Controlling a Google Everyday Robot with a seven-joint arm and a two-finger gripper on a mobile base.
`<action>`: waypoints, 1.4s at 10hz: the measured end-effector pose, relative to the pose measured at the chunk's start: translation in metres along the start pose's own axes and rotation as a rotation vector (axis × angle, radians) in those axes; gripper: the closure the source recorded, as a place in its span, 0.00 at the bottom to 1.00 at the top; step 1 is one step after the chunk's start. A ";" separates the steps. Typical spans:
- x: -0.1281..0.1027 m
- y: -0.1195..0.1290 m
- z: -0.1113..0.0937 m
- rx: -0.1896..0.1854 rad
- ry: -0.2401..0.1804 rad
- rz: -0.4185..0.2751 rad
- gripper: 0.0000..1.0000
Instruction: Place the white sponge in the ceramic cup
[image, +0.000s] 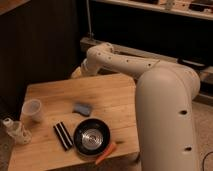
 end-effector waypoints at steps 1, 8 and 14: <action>0.000 0.000 0.000 0.000 0.000 0.000 0.20; 0.001 0.002 -0.003 0.030 -0.011 -0.031 0.20; 0.059 -0.004 -0.040 -0.034 -0.018 -0.450 0.20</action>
